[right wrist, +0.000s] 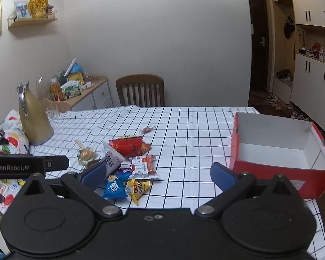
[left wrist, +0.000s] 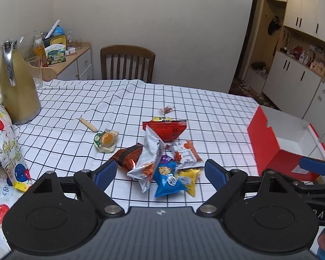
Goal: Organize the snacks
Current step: 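Lower both tools onto the snack pile toward the packets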
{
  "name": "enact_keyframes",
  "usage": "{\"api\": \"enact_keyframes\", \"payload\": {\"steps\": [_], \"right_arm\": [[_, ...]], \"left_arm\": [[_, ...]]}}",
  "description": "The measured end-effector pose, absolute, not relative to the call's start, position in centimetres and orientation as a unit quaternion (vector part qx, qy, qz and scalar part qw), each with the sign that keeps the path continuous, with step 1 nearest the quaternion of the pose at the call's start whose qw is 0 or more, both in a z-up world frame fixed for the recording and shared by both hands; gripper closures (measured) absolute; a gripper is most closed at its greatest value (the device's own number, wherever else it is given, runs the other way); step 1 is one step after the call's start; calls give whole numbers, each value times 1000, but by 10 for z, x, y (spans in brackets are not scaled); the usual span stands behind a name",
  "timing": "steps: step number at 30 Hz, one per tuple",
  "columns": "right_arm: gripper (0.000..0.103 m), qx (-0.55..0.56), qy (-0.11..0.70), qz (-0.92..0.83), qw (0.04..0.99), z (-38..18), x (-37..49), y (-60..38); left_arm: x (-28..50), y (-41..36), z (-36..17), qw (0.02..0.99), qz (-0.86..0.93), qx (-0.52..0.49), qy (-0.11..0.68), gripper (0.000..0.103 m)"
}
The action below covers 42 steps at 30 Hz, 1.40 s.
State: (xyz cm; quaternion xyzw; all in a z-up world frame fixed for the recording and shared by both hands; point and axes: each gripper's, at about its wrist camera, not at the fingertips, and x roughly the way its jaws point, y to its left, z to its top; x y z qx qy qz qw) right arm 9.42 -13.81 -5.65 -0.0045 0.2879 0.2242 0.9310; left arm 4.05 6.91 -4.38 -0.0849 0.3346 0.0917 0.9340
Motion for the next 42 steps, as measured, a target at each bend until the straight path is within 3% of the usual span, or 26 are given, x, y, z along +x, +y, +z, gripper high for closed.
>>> {"api": "enact_keyframes", "payload": {"steps": [14, 24, 42], "right_arm": [[10, -41, 339, 262, 903, -108, 140, -98], [23, -57, 374, 274, 884, -142, 169, -74], [33, -59, 439, 258, 859, -183, 204, -46]], "left_arm": [[105, 97, -81, 917, 74, -85, 383, 14], [135, 106, -102, 903, 71, -85, 416, 14], [167, 116, -128, 890, 56, -99, 442, 15]]}}
